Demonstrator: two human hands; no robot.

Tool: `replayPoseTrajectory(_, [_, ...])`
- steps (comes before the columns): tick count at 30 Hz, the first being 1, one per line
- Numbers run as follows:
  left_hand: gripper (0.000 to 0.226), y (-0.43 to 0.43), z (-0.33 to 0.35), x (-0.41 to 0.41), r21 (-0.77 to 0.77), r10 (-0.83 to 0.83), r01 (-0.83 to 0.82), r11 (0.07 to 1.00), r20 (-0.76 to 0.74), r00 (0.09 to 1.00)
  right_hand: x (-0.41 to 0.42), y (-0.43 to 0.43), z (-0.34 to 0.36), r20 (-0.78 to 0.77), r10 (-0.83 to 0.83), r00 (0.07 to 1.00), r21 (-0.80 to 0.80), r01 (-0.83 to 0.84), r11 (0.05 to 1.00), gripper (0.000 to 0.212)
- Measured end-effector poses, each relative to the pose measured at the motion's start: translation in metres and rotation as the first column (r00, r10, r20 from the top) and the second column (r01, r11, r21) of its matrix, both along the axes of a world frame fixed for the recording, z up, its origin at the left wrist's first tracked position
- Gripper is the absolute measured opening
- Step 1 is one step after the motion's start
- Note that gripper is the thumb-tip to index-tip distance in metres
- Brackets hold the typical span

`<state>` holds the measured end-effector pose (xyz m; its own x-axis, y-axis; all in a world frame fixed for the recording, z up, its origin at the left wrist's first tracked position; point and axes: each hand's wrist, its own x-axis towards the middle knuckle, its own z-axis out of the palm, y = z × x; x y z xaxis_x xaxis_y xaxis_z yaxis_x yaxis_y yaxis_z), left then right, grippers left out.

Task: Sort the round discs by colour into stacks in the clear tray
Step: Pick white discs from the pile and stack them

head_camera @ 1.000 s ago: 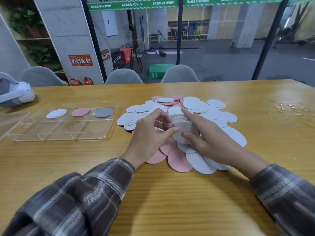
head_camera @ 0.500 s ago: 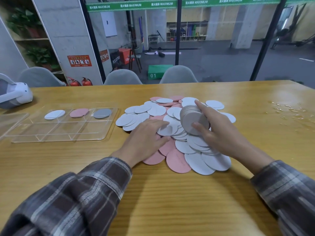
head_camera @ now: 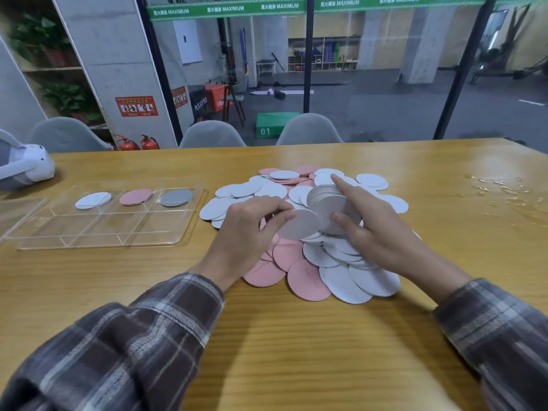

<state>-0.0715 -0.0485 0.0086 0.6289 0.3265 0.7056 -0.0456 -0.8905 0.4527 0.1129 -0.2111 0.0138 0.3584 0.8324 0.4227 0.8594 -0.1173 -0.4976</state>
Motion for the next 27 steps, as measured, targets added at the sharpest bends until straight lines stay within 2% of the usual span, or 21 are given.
replayPoseTrajectory(3, [0.005,-0.003,-0.003,0.004,-0.113,-0.036,0.034,0.993,-0.013,0.999,-0.002,0.000,0.001,-0.051,0.042,0.998,-0.007,-0.043,0.999,0.060])
replayPoseTrajectory(6, [0.010,-0.006,-0.008,0.010,-0.139,-0.034,0.028,0.990,-0.044,0.998,-0.003,0.000,0.000,-0.097,0.082,0.992,-0.014,-0.084,0.996,0.057])
replayPoseTrajectory(9, [0.020,-0.007,-0.007,0.013,-0.216,-0.006,0.001,0.976,-0.024,1.000,-0.001,0.000,-0.003,-0.103,0.092,0.990,-0.023,-0.095,0.995,0.056])
replayPoseTrajectory(13, [0.015,-0.011,-0.005,0.018,-0.291,0.026,-0.021,0.957,0.013,1.000,-0.002,0.003,-0.004,-0.048,0.069,0.996,-0.089,-0.073,0.993,0.064])
replayPoseTrajectory(15, [0.014,-0.015,-0.004,0.022,-0.288,0.033,-0.024,0.957,0.027,0.999,-0.004,0.005,-0.005,0.013,0.060,0.998,-0.082,-0.059,0.995,0.071])
replayPoseTrajectory(19, [0.020,-0.019,-0.002,0.026,-0.287,0.041,-0.027,0.957,0.042,0.998,-0.001,0.006,-0.007,0.035,0.033,0.999,-0.023,-0.032,0.999,0.066])
replayPoseTrajectory(21, [0.023,-0.018,-0.002,0.025,-0.285,0.011,-0.009,0.958,0.007,1.000,-0.001,0.005,-0.007,0.026,0.027,0.999,-0.011,-0.027,1.000,0.064])
replayPoseTrajectory(25, [0.023,-0.017,-0.007,0.023,-0.187,-0.041,0.023,0.982,-0.093,0.995,0.004,0.000,0.001,-0.045,-0.020,0.999,0.005,0.020,1.000,0.064])
replayPoseTrajectory(27, [0.022,-0.018,-0.011,0.024,-0.150,-0.117,0.093,0.984,-0.162,0.980,0.009,-0.004,0.004,-0.058,-0.047,0.997,-0.002,0.047,0.999,0.064])
